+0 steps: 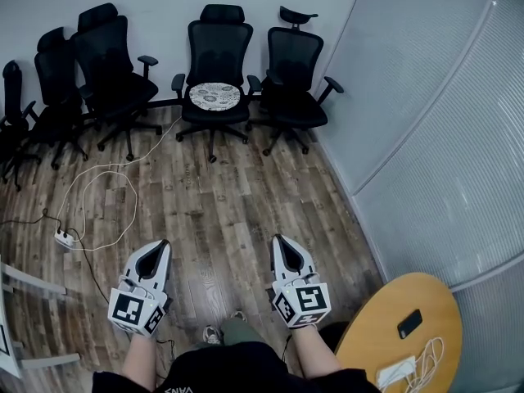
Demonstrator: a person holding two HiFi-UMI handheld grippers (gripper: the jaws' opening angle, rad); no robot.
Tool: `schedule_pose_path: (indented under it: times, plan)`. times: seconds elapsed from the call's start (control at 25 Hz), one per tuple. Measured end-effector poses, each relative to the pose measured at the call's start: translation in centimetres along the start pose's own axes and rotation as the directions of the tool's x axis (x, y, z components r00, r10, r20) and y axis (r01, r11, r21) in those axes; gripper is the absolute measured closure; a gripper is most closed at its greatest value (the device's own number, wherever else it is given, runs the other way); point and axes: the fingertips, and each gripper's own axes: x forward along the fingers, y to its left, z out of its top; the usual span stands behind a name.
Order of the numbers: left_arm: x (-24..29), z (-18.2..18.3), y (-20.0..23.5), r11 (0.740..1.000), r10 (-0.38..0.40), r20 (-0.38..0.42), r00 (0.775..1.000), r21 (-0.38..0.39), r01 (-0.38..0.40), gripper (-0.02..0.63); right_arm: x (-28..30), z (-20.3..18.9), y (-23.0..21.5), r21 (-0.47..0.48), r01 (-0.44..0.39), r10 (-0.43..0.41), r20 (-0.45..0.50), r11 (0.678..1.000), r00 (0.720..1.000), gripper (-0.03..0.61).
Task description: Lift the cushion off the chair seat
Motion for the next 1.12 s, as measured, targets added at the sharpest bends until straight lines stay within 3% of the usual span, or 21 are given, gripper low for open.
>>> schedule_pose_path:
  times: [0.4,1.12]
  plan:
    - [7.5,-0.2,3.1,1.0,0.011,-0.004,1.0,-0.012,-0.011,0.603,6.7,0.7,-4.2,-0.012,-0.007,0.007,-0.006,1.0,1.0,0.565]
    - [20.0,-0.9,7.0,0.994,0.109,-0.021,0.994,-0.009,-0.109,0.603,18.9,0.4,-12.6,-0.015,-0.095,0.094,-0.028,0.995,0.995,0.565]
